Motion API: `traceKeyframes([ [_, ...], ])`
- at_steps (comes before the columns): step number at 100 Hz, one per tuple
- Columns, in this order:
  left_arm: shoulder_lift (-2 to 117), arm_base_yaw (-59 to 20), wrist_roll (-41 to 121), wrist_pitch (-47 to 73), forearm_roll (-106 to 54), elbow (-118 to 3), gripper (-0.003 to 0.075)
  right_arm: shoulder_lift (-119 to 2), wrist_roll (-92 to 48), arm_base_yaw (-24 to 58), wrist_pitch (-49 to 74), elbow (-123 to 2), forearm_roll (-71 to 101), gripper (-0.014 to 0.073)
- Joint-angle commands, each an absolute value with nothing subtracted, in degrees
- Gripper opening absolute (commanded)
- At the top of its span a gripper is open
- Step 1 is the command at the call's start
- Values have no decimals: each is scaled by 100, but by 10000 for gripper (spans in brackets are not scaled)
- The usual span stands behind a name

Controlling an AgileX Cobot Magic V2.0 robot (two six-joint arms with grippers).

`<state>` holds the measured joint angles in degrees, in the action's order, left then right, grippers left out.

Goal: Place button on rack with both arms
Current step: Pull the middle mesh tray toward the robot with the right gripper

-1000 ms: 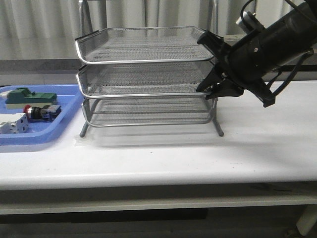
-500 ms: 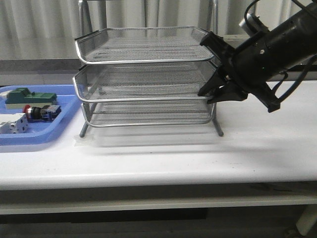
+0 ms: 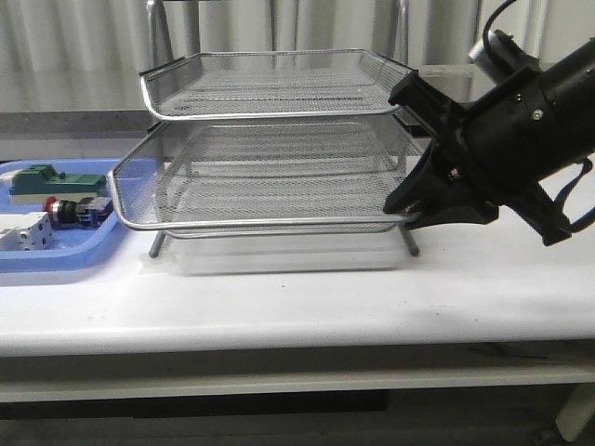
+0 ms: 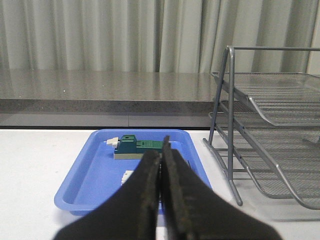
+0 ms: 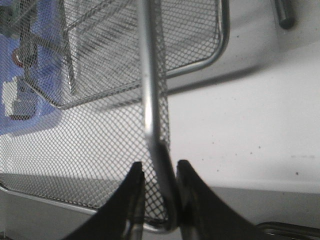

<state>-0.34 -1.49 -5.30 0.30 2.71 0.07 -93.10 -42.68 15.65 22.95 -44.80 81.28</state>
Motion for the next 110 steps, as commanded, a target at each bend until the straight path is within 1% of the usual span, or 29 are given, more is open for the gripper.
traceKeyframes([
  [1,-215,-137,-579,-389,258,270,4,-9003,-4502,1705,2434,-4371,7828,57],
  [38,-215,-137,-579,-389,258,270,4,-8821,-4508,1932,2276,-4169,7834,61],
  [43,-215,-137,-579,-389,258,270,4,-8821,-4508,1932,2236,-4169,7845,75],
  [48,-215,-137,-579,-389,258,270,4,-8810,-4508,1932,2174,-4169,7852,129],
  [49,-215,-137,-579,-389,258,270,4,-8810,-4508,1932,2167,-4169,7852,129],
  [62,-215,-137,-579,-389,258,270,4,-8680,-4508,1932,2055,-4169,7852,356],
  [65,-215,-137,-579,-389,258,270,4,-8633,-4508,1932,2007,-4169,7852,397],
  [69,-215,-137,-579,-389,258,270,4,-8546,-4508,1932,1939,-4169,7852,444],
  [72,-215,-137,-579,-389,258,270,4,-8483,-4508,1932,1887,-4169,7852,463],
  [110,-215,-137,-579,-389,258,270,4,-7489,-4484,1922,1882,-4169,7392,468],
])
